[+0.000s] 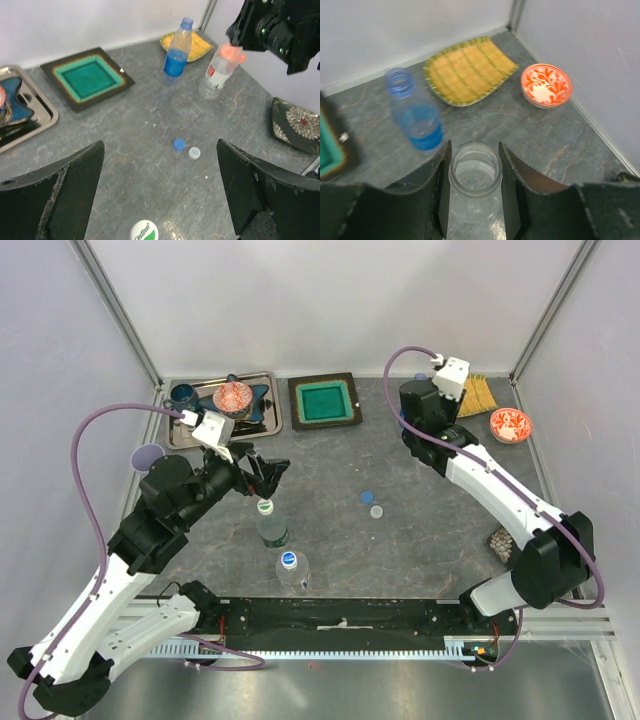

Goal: Unscrew the bottle caps

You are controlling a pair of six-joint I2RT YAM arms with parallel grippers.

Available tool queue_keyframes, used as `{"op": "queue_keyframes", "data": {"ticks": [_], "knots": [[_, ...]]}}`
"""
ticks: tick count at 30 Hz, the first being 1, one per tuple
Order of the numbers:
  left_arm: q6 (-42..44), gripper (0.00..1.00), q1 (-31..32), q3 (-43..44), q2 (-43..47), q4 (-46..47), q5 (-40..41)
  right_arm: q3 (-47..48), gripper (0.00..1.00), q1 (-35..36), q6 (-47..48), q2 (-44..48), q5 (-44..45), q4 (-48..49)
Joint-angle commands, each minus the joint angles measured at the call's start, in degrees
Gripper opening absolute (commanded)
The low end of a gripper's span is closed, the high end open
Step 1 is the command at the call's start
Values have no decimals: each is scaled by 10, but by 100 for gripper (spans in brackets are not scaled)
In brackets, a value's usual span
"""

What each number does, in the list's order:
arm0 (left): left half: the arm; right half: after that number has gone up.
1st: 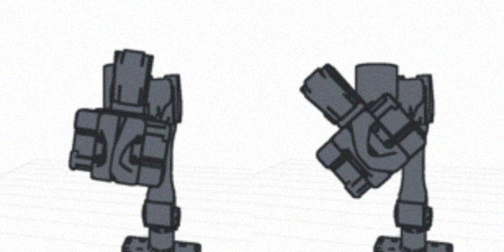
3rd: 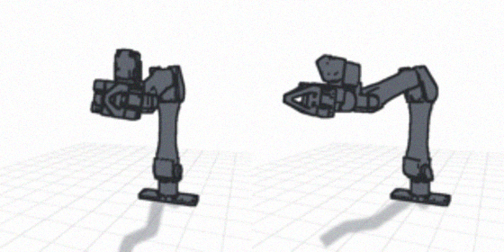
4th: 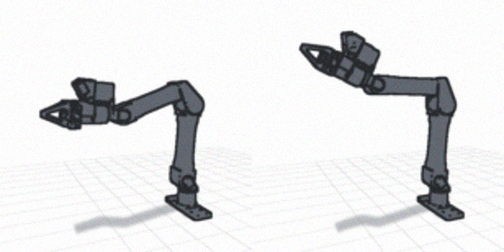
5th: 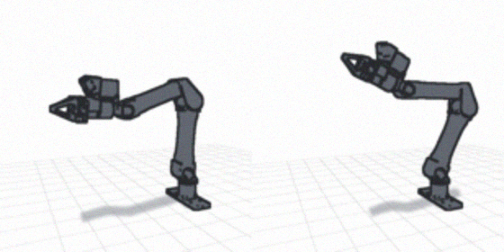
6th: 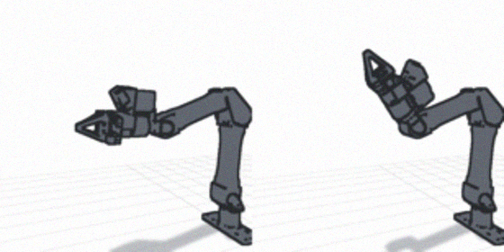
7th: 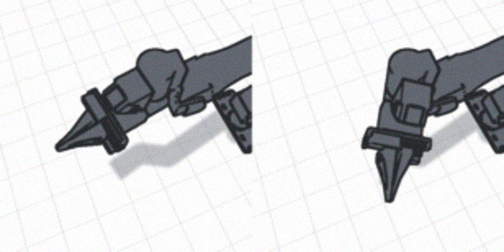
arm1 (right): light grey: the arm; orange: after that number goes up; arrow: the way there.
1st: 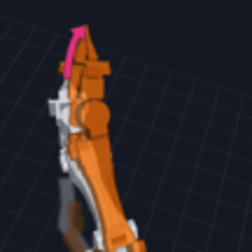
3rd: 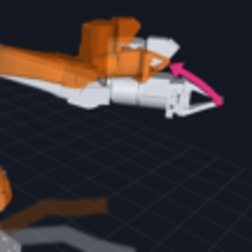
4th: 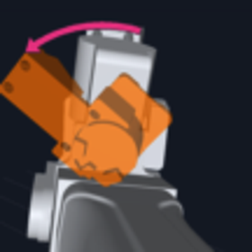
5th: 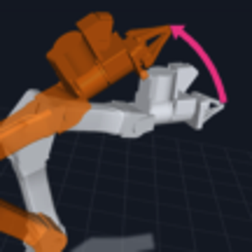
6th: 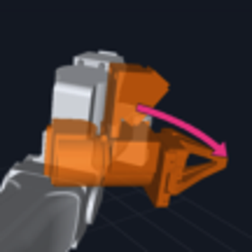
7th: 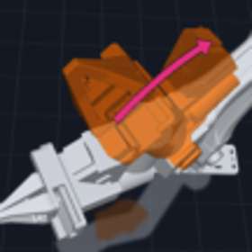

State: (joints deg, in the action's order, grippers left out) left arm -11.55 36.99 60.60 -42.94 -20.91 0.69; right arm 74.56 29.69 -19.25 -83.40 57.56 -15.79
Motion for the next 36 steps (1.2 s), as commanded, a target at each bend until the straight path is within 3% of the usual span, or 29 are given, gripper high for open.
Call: {"op": "queue_keyframes", "data": {"ticks": [1,14,32,36], "knots": [[-30,100,-1,-31,25,10,23,-19,0,-66,-59,-4,27,50],[-22,100,-1,-61,30,18,19,7,0,-136,-78,-126,-32,76],[-18,99,-1,-79,11,26,14,44,0,-160,-46,-175,-48,92],[-20,99,0,-80,8,27,12,45,11,-159,-40,-171,-68,73]]}}
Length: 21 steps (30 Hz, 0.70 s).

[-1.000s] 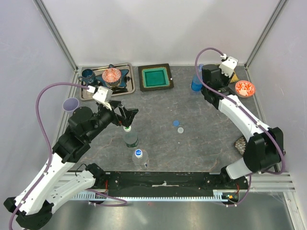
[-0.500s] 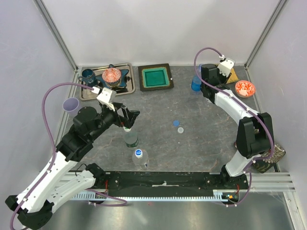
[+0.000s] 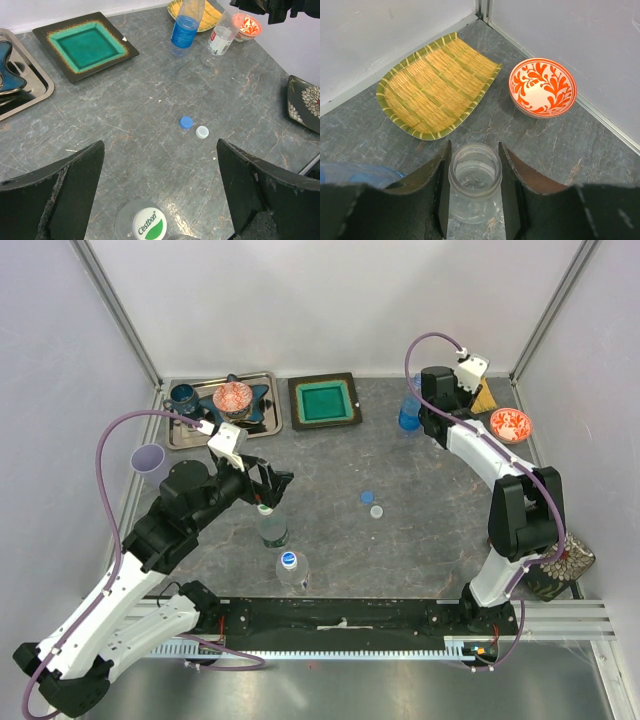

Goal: Unscrew the bottle caps

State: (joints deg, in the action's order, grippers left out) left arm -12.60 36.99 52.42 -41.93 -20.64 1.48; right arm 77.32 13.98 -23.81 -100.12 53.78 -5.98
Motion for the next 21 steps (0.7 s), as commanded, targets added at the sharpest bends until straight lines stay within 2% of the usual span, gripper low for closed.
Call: {"op": "queue_keyframes", "data": {"ticks": [1,17,21], "knots": [[-9,100,-1,2,-2,24,3,18,14,-3,4,0,-32,-29],[-12,100,-1,7,-6,13,-6,13,36,-3,-27,32,-85,-87],[-14,100,-1,7,-6,14,-10,6,45,-2,-32,39,-90,-94]]}}
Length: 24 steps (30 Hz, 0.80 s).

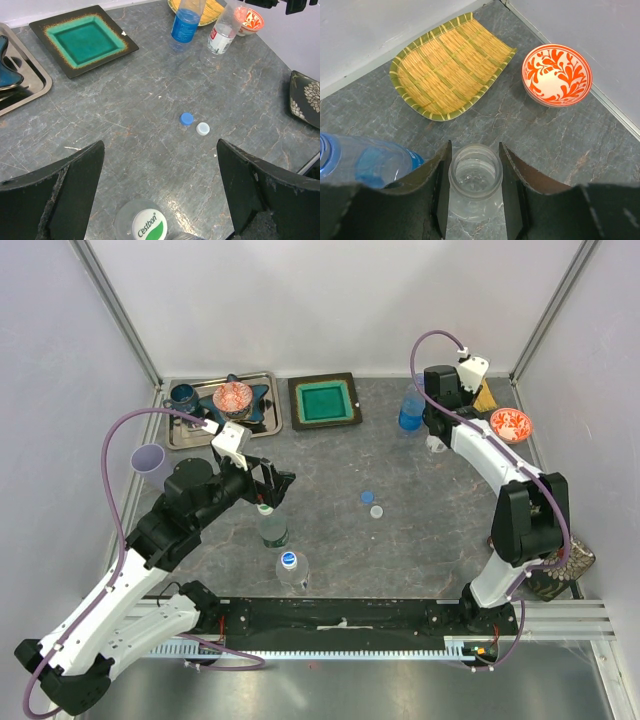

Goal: Unscrew the bottle caps

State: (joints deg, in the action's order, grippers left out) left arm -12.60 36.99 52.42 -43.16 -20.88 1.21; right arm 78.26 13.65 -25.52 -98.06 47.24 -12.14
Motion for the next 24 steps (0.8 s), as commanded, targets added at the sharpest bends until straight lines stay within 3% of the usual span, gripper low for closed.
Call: {"op": "queue_keyframes", "data": {"ticks": [1,8,24], "knots": [[-14,100,-1,7,6,16,-9,-7,47,1,-13,23,-25,-32],[-18,100,-1,7,6,15,-9,-16,60,1,-14,33,-28,-37],[-17,100,-1,11,10,15,-26,-14,64,2,-9,46,-30,-39]]}}
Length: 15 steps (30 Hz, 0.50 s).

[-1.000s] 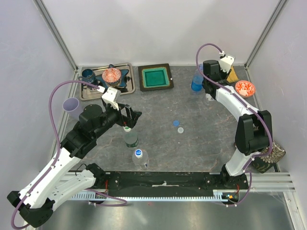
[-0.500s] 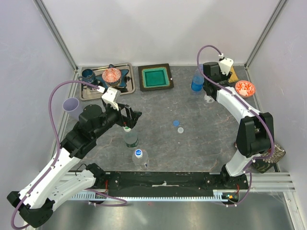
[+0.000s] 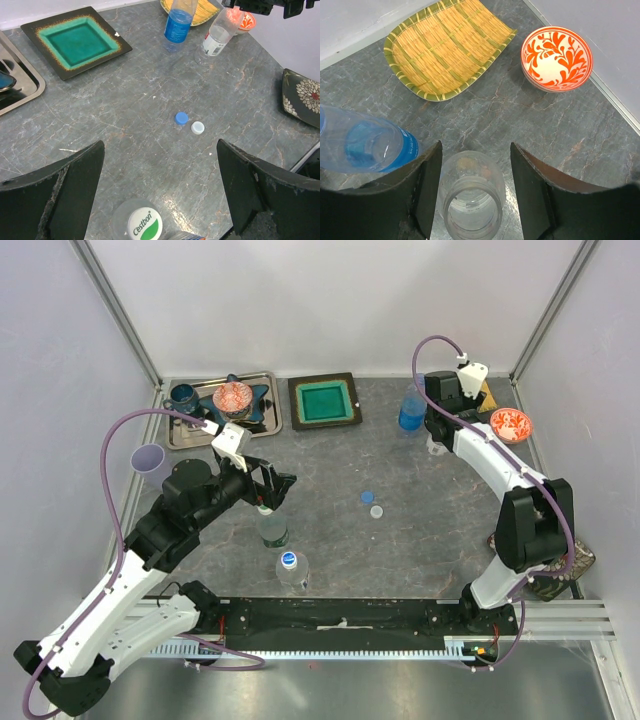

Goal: Unscrew the bottle caps

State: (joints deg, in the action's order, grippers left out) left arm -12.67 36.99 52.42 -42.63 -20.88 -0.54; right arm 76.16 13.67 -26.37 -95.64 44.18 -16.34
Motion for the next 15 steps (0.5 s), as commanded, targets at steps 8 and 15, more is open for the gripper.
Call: {"op": "queue_keyframes", "data": {"ticks": [8,15], "knots": [[-15,100,-1,11,3,15,-9,19,64,1,1,20,-5,0],[-12,100,-1,11,2,15,-8,22,69,3,0,34,-20,-1]]}}
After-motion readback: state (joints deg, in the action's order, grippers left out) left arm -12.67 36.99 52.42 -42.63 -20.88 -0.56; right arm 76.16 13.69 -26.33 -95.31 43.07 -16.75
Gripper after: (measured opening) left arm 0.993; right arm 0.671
